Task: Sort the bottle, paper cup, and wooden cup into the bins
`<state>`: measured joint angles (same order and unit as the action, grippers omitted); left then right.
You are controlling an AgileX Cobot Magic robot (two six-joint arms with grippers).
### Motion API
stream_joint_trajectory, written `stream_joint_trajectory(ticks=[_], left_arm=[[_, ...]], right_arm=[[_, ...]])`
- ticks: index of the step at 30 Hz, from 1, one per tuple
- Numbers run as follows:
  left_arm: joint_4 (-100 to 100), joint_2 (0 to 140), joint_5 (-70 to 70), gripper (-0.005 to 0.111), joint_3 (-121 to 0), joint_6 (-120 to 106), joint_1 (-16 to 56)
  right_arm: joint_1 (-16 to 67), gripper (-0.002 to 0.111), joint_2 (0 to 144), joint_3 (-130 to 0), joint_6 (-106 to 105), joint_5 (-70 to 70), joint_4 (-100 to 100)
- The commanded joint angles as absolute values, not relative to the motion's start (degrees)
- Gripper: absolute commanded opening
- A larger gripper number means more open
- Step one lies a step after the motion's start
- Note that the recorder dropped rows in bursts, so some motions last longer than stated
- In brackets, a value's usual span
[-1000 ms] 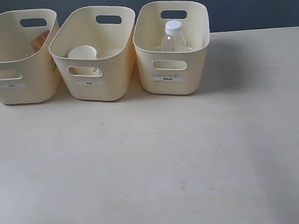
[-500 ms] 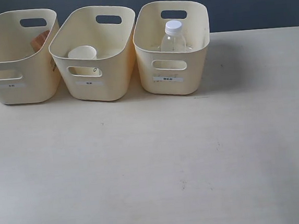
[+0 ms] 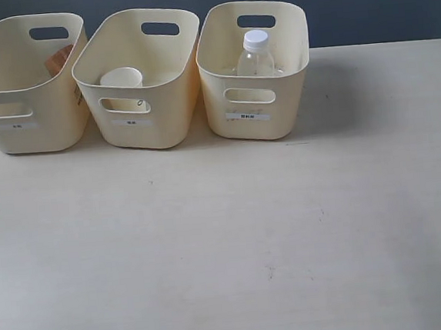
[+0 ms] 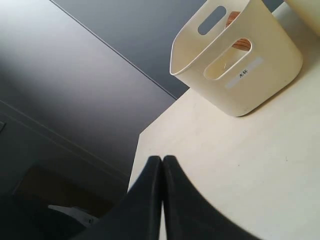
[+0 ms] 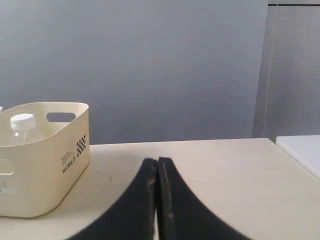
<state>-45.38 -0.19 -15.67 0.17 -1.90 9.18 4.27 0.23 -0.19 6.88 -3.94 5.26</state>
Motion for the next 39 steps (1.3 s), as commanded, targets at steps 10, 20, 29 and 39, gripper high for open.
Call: stream_joint_trajectory(ticks=[10,20,29,39], left_arm=[[-45.53,0.0,-14.99,0.0,0.0,-1.63,9.22],[-45.53,0.0,-14.99,0.0,0.0,-1.63,9.22],[-45.53,0.0,-14.99,0.0,0.0,-1.63,9.22],[-45.53,0.0,-14.99,0.0,0.0,-1.63,9.22]], right_arm=[[3.99,-0.001,0.0,0.0,7.75,-4.48,6.02],[3.99,-0.001,0.0,0.0,7.75,-4.25,5.9],[3.99,-0.001,0.0,0.0,7.75,-4.25,5.9],[3.99,-0.001,0.0,0.0,7.75,-4.25,5.9]])
